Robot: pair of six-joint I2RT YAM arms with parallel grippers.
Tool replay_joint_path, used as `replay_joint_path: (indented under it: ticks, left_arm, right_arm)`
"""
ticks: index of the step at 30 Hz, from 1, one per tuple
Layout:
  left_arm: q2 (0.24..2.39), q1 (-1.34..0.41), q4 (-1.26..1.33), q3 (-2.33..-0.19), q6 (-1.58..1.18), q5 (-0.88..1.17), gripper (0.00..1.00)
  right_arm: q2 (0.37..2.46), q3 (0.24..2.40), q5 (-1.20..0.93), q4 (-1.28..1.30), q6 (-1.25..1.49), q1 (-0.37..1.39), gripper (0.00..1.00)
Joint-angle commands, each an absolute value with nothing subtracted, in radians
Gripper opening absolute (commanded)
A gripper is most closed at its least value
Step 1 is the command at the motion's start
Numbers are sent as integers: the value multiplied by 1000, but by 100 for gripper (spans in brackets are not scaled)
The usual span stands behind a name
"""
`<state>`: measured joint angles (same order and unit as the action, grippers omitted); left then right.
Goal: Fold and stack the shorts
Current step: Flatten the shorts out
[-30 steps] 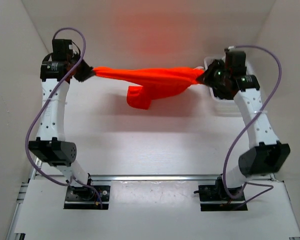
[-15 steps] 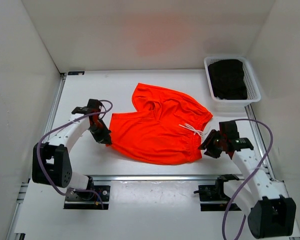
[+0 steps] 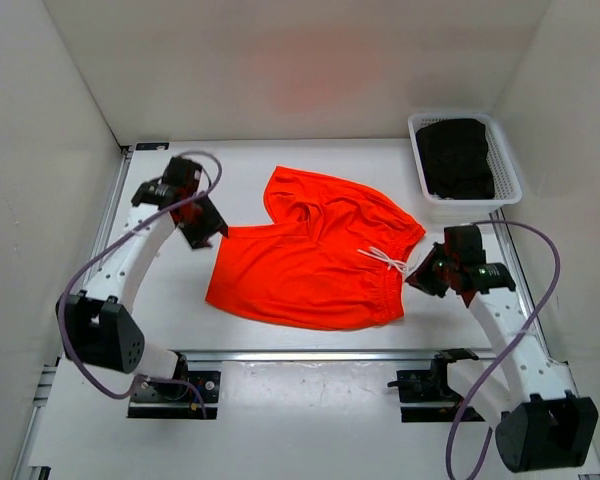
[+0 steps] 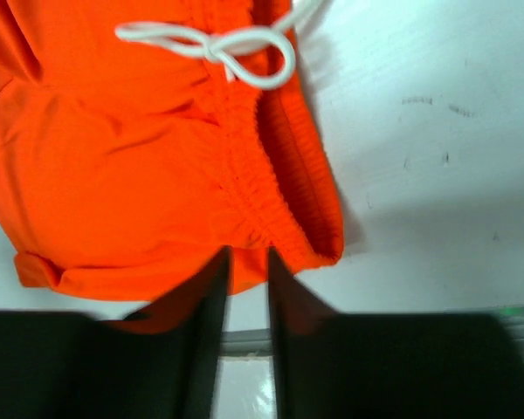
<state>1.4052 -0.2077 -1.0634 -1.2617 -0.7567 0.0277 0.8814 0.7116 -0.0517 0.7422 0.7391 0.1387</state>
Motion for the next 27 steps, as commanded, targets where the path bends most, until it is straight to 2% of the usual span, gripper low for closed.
replay_joint_path:
  ticks: [1,2,3,6,7,8,9,10,11,13,14,16,22,24,26,27]
  left_arm:
    - [1515,-248,-1019,-1455,-695,-23,50]
    - [1626,-259,-1019,-1509,-683,-23,30]
    - [1693,-277,-1019,-1567,-666,-23,25]
    - [1960,-313,-1098,-1839,-631,-23,25]
    - [2018,-313,-1109,-1962,-618,-23,27]
    - [2072,-328,-1121,-2020,-618,1,34]
    - [2170,-328,-1132,-2070,-618,14,42]
    - [2215,-342,-1132,-2164,-609,26,55]
    - [2256,-351,-1132,-2207,-609,50,61]
    - [2359,-360,-1141,-2308,-609,61,65]
    - [2387,-360,-1141,-2333,-609,61,70]
    - [2443,-371,-1141,-2361,-609,61,73]
    - [2537,-380,-1123,-2379,-609,12,73]
    - [2566,-380,-1137,-2404,-609,3,70]
    - [2611,-380,-1152,-2443,-609,-17,54]
    - [2620,-380,-1152,-2444,-600,-17,41]
  right_arm:
    - [975,788,-17,631,727,137,14]
    - [1042,805,-17,605,727,137,10]
    - [1078,825,-17,585,727,146,5]
    - [1204,923,-8,560,727,146,5]
    - [1227,945,-8,560,727,146,5]
    - [1265,963,-8,560,718,155,5]
    - [1278,991,-8,560,718,155,5]
    - [1287,1000,-8,551,707,155,5]
    - [1296,1000,-8,551,707,155,5]
    - [1308,1009,-8,551,707,155,5]
    - [1319,1009,-8,551,698,155,5]
    - [1328,1009,-8,560,698,155,6]
    - [1338,1009,-18,569,698,155,6]
    - [1338,1009,-18,569,698,155,6]
    - [1338,1009,-18,569,689,155,8]
    - [1347,1009,-18,580,689,146,8]
